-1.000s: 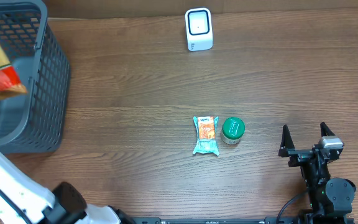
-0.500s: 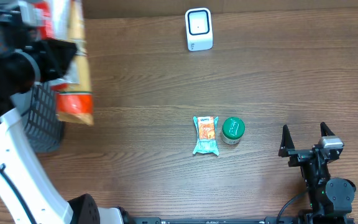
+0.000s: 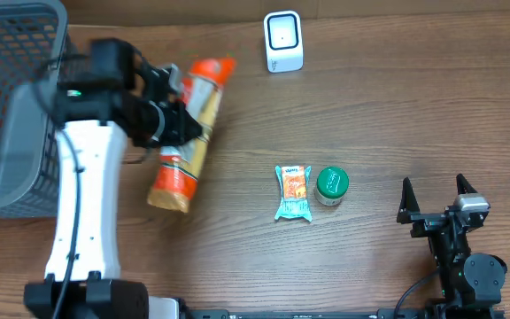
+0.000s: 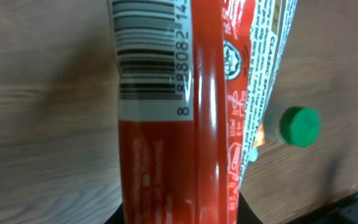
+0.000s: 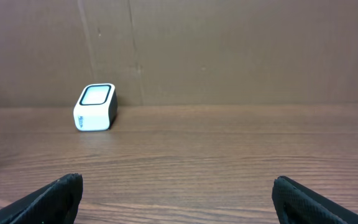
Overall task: Scan the item barcode
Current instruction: 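Lift the spaghetti package out and lower it beside the tissue pack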
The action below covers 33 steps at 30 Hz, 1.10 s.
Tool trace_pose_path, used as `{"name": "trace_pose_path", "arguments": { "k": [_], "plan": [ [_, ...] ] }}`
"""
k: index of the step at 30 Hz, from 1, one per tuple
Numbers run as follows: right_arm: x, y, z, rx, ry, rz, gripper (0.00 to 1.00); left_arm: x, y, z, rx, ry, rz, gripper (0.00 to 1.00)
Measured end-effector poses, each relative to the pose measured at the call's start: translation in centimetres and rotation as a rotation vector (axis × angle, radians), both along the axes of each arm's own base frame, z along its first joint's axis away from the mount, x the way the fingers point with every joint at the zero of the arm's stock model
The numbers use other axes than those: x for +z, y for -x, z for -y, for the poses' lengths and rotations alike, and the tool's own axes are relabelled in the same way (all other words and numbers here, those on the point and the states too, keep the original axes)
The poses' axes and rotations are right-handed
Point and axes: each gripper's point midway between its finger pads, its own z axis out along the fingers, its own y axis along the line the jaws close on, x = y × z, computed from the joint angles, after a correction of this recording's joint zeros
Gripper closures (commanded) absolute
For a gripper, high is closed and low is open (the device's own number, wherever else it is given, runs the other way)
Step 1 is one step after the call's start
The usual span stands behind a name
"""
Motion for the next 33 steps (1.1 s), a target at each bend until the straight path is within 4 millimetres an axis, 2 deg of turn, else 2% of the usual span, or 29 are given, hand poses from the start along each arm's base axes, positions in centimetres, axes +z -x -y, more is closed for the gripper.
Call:
{"name": "trace_pose_path", "arguments": {
  "k": [5,8,13,19,25,29,33],
  "plan": [
    [0.0,0.0,0.0,0.0,0.0,-0.001,0.0,-6.3,1.0,2.1,-0.016,-0.001,-0.084,0.96],
    [0.0,0.0,0.0,0.0,0.0,-0.001,0.0,-9.7,2.2,3.0,-0.008,-0.022,-0.138,0.94],
    [0.0,0.0,0.0,0.0,0.0,-0.001,0.0,-13.3,4.0,4.7,-0.005,-0.085,-0.181,0.95],
    [0.0,0.0,0.0,0.0,0.0,-0.001,0.0,-15.0,4.3,7.8,-0.004,-0.153,-0.13,0.96],
    [0.0,0.0,0.0,0.0,0.0,-0.001,0.0,-15.3,4.5,8.7,0.145,-0.275,-0.085,0.96],
    [0.0,0.0,0.0,0.0,0.0,0.0,0.0,-15.2,4.6,9.3,0.24,-0.3,-0.058,0.96],
    [0.0,0.0,0.0,0.0,0.0,-0.001,0.0,-15.6,4.7,10.6,0.261,-0.303,-0.04,0.96]
  ]
}}
